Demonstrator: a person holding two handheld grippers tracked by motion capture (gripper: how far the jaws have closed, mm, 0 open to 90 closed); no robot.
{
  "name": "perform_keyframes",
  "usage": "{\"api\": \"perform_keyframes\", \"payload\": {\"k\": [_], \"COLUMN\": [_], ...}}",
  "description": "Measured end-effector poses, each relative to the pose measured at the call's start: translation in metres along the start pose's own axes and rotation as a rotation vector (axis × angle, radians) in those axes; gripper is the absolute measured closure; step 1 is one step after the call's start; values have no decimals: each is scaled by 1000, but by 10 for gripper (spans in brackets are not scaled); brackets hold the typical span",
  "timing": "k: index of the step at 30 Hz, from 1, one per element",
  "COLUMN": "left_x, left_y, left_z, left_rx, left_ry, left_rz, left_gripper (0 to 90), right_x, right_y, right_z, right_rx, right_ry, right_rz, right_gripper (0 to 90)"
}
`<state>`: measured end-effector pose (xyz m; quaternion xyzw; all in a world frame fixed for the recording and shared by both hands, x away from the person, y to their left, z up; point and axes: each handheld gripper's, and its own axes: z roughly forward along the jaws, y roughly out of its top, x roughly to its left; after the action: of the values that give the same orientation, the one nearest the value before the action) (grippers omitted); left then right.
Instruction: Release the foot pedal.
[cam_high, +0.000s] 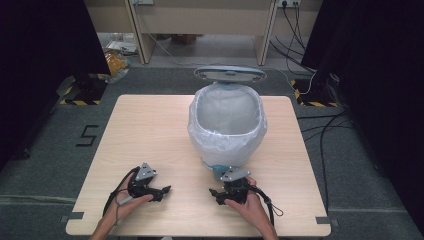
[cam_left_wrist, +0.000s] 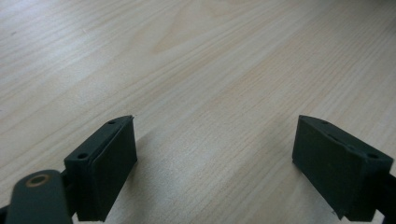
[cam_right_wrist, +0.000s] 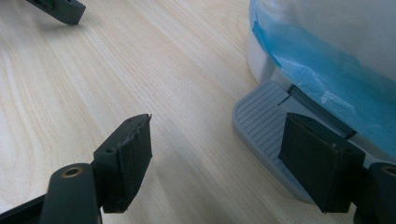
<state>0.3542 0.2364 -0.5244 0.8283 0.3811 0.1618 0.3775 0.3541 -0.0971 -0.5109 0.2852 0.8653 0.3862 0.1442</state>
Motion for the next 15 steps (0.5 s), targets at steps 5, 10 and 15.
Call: {"api": "perform_keyframes", "payload": {"k": [5, 10, 15], "left_x": [0, 0, 1], "left_y": [0, 0, 0], "left_z": [0, 0, 0], "left_rx": [1, 1, -1], "left_ry": [4, 5, 5], "left_rz": [1, 0, -3], "left_gripper": [129, 129, 131], "right_x": [2, 1, 0], "right_y": [1, 1, 1], "right_z": [1, -1, -2], "right_rx": [8, 2, -11], "right_ry": [-5, 3, 9], "right_rz": [-12, -12, -4], "right_gripper": [231, 222, 215]}}
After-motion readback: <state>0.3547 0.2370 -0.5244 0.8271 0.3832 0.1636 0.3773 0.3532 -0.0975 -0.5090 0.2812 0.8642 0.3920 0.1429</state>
